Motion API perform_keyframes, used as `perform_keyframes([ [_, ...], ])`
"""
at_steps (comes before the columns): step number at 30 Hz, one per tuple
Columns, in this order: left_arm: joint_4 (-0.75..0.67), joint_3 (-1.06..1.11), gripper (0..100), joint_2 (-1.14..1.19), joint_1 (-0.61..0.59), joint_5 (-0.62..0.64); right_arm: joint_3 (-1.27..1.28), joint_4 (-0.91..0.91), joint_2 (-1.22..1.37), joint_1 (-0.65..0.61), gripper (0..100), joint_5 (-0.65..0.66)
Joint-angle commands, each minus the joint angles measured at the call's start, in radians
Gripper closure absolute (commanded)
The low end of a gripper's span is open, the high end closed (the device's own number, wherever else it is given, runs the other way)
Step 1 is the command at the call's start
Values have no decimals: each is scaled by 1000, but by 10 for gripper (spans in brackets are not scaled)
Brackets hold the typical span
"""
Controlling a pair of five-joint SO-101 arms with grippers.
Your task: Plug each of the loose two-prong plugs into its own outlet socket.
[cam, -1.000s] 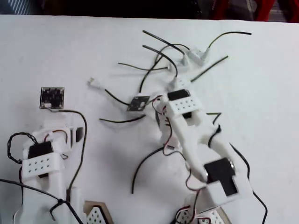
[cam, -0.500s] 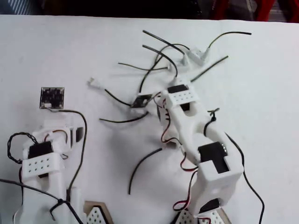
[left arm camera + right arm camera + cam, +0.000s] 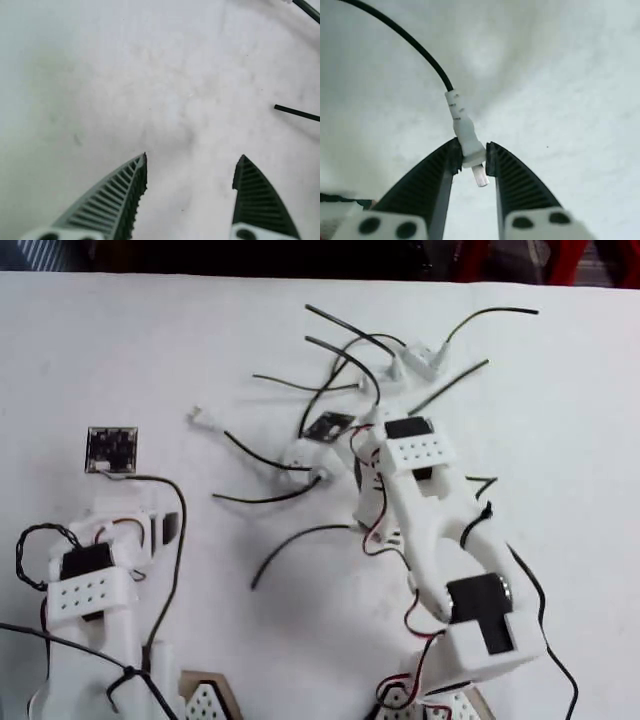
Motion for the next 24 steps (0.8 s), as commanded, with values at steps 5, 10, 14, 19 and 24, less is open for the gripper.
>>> perform_keyframes([
  [5, -21, -3, 724, -18, -5, -5, 91, -186, -81, 4, 981, -278],
  [10, -21, -3, 724, -18, -5, -5, 158, -214, -81, -50, 961, -284],
  [14, -21, -3, 724, -18, -5, -5, 155, -217, -82, -53, 890, -284],
  [19, -21, -3, 724, -18, -5, -5, 120, -213, -79, -84, 872, -264],
  [24, -21, -3, 724, -18, -5, -5, 107, -213, -79, -114, 871, -190],
])
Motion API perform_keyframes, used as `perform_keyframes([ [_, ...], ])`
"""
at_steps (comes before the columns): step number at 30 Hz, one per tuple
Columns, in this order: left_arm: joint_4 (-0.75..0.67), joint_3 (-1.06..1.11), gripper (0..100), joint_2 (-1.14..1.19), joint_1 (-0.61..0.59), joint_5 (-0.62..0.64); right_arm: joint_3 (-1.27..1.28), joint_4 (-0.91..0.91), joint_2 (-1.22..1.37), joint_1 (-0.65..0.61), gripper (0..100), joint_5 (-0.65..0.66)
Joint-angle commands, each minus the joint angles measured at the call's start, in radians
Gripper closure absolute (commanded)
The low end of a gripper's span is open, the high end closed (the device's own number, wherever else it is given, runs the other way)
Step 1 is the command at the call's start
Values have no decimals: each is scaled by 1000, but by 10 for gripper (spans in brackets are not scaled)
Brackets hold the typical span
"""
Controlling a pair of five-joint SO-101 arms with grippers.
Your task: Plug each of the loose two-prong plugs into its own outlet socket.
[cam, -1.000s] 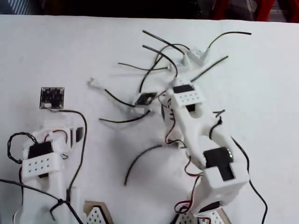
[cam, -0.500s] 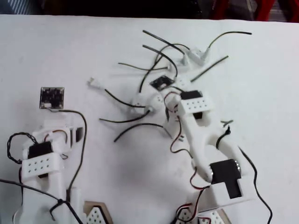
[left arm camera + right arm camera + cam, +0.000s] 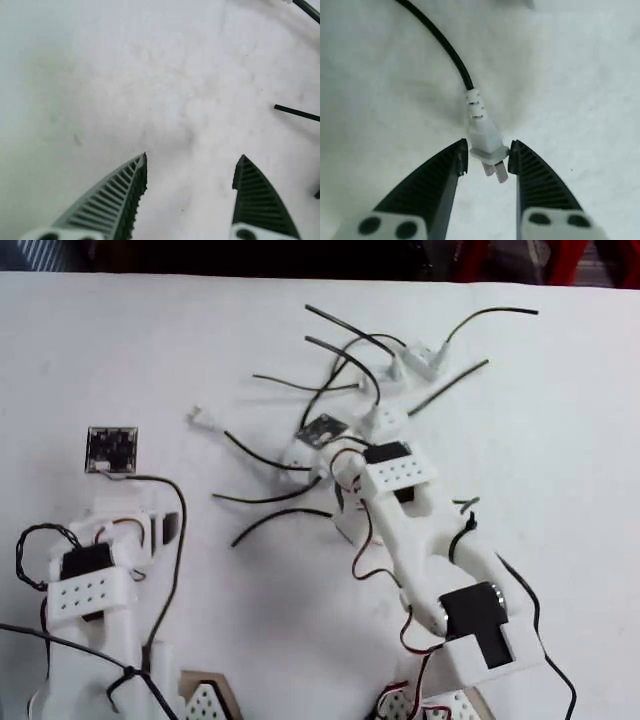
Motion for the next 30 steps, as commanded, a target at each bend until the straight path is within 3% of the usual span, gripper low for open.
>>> perform_keyframes([
  [1, -21, -3, 724, -18, -5, -5, -51, -5, -47, -15, 871, 35],
  [11, -21, -3, 724, -18, -5, -5, -130, -5, 54, -10, 858, 57],
  [16, -21, -3, 724, -18, -5, -5, -344, 171, 182, 5, 777, 57],
  [21, -21, -3, 724, -18, -5, -5, -523, 329, 320, 4, 809, 61],
  [30, -21, -3, 724, -18, -5, -5, -640, 426, 483, -7, 875, 64],
])
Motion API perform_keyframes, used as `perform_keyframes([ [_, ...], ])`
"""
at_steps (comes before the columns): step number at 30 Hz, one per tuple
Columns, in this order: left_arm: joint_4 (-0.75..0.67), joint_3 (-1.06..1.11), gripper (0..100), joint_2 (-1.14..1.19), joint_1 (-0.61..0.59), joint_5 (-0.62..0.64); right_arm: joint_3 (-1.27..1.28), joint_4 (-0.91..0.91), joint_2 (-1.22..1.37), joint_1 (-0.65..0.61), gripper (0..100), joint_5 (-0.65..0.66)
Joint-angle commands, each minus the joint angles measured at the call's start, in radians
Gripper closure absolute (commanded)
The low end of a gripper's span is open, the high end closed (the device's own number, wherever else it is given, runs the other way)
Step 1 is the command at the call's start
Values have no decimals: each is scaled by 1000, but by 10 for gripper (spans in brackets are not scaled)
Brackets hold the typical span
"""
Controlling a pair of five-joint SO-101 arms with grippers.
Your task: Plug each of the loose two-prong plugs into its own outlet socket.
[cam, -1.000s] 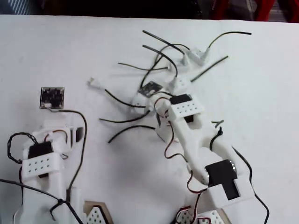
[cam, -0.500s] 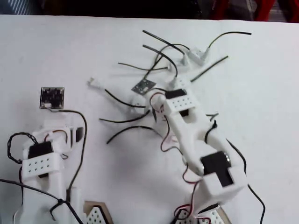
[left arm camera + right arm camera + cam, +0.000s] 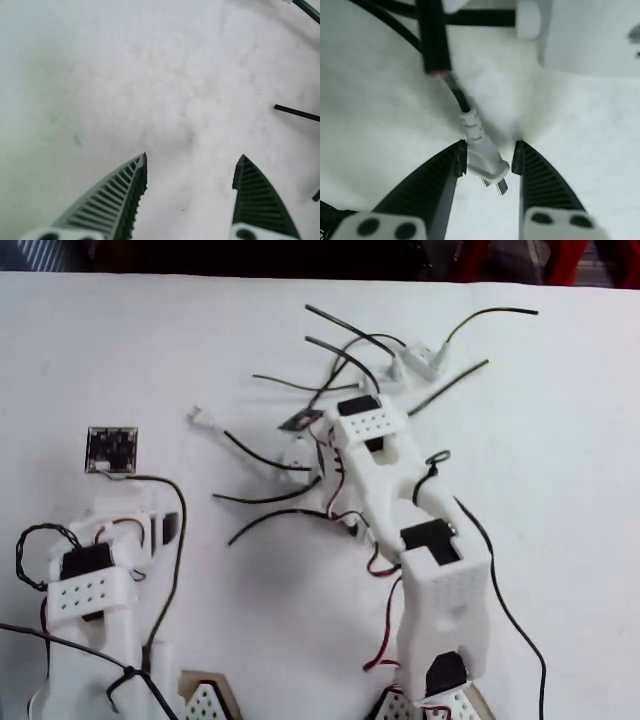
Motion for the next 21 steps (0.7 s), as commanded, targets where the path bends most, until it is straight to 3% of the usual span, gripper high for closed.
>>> perform_keyframes([
  [1, -21, -3, 724, -18, -5, -5, -51, 51, -2, -7, 877, 8],
  [10, -21, -3, 724, -18, -5, -5, -54, 84, -4, -22, 984, 8],
  [21, -21, -3, 724, -18, -5, -5, -46, 160, 7, -44, 966, 2],
])
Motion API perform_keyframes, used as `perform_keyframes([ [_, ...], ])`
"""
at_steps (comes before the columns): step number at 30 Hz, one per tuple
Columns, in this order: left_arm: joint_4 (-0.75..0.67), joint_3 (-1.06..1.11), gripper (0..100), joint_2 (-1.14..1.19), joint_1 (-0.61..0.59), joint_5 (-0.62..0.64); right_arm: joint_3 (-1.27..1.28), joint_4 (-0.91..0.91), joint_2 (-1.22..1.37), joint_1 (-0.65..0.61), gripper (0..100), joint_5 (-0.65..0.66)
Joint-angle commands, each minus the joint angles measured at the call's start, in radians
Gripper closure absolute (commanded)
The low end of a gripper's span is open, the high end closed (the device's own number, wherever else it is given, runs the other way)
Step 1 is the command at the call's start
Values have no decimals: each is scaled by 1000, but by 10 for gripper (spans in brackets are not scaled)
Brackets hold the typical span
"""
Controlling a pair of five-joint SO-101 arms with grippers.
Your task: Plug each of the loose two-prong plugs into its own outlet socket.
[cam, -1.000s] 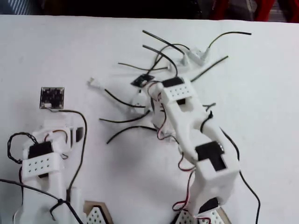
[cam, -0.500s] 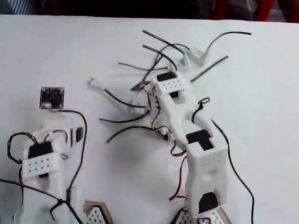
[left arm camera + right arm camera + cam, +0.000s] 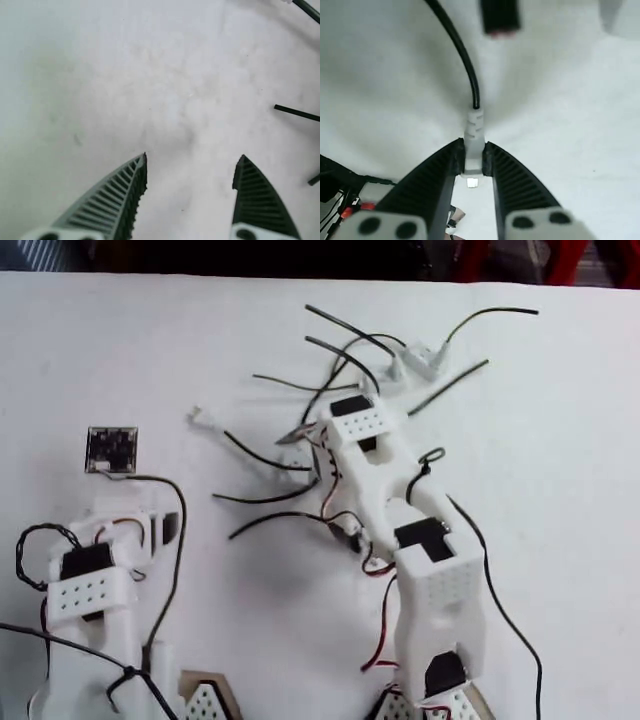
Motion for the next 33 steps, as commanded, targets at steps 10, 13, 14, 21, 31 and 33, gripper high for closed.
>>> perform_keyframes([
  [10, -21, -3, 724, -18, -5, -5, 35, 21, -16, -24, 981, 8],
  [13, -21, -3, 724, -18, -5, -5, 35, 21, -12, -25, 981, 2],
  [14, -21, -3, 724, -18, -5, -5, 37, 16, -7, -28, 981, 2],
  [21, -21, -3, 724, -18, -5, -5, 58, 4, 42, -67, 981, 0],
  [31, -21, -3, 724, -18, -5, -5, 44, 28, -309, -53, 981, -58],
  [33, -21, -3, 724, -18, -5, -5, 44, 25, -403, -54, 981, -110],
])
